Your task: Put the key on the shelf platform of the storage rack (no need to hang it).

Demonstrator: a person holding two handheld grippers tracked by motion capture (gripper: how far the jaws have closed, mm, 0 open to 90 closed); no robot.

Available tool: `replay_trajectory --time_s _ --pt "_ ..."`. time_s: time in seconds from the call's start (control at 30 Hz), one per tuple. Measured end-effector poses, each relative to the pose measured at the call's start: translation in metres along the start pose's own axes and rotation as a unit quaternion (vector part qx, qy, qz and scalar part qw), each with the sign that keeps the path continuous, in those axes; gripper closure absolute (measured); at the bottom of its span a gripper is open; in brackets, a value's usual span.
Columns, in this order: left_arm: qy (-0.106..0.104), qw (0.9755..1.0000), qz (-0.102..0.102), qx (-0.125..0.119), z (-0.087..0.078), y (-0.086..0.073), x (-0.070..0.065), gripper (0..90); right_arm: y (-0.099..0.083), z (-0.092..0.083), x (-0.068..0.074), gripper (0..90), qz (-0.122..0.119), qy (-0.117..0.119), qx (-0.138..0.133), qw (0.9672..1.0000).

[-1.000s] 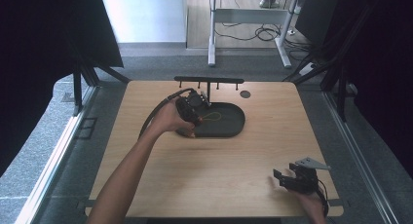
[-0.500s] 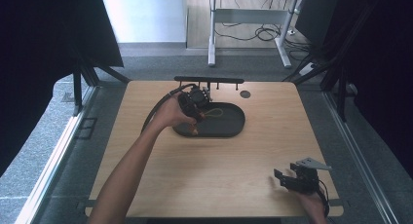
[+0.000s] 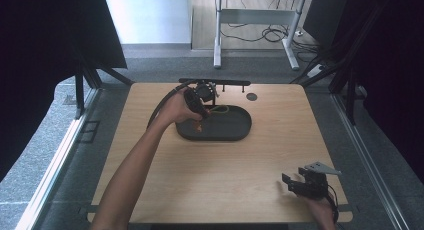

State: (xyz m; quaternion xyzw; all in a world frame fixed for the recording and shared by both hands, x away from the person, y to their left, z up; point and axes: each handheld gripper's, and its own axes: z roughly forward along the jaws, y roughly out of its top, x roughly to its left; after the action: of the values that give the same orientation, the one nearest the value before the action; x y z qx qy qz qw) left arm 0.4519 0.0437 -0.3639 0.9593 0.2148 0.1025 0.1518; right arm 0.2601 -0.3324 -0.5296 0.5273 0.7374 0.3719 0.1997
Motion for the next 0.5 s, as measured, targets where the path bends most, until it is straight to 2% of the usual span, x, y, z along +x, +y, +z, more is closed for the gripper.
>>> replay_trajectory --time_s 0.5 --pt "0.009 0.9999 0.002 0.006 0.014 0.019 0.008 66.4 -0.001 -0.001 -0.002 25.9 0.004 0.000 0.001 1.0000"
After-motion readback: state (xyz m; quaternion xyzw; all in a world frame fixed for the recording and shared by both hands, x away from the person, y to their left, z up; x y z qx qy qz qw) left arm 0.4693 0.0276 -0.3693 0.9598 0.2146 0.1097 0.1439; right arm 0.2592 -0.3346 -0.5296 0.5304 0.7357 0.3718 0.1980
